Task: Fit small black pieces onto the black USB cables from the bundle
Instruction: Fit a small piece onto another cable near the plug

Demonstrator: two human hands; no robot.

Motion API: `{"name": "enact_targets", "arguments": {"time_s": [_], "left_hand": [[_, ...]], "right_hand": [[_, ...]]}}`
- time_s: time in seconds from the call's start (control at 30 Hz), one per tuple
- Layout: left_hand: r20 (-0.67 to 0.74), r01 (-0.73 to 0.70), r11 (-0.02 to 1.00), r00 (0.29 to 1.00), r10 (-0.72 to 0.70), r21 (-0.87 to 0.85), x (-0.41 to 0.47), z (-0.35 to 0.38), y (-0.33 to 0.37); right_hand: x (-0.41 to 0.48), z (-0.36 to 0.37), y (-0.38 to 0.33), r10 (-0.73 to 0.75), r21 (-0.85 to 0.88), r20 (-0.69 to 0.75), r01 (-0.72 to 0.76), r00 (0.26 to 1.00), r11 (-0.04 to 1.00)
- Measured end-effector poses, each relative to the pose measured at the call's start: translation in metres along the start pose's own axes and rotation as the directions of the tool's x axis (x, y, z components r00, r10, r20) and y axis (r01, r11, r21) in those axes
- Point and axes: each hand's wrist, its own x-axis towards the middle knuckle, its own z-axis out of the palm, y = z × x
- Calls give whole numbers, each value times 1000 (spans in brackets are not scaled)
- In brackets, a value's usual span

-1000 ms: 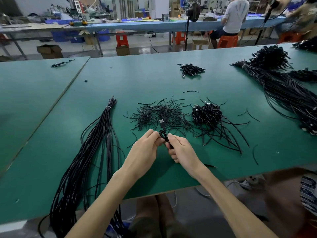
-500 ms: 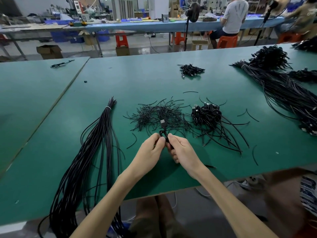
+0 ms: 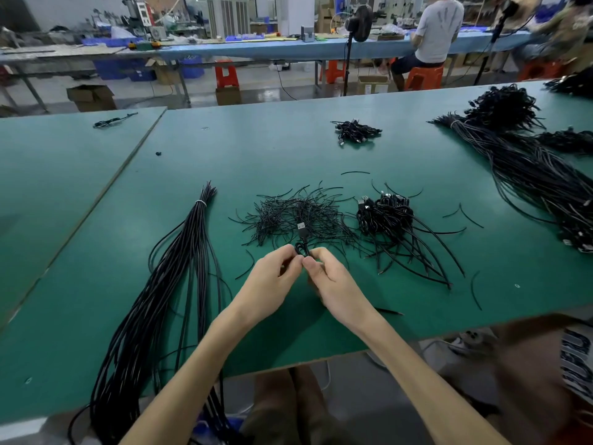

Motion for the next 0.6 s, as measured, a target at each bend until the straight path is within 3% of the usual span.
{"name": "enact_targets", "arguments": {"time_s": [0.13,0.3,0.47,0.6], "left_hand": [[67,-134,971,990,123,197,-1,7,4],[28,-186,975,983,184,118,-2,12,2],[7,-91,995,996,91,-35,-3,15,9],[22,125,910,992,-126,-394,-9,24,14]], "right_hand": [[-1,-1,-1,37,112,-62,-30,997,993],[-3,-4,-7,93,224,-67,-76,993,972],[-4,-5,-8,88,265,-83,-63,993,962],[-4,-5,-6,38,229,-153,-2,988,973]]}}
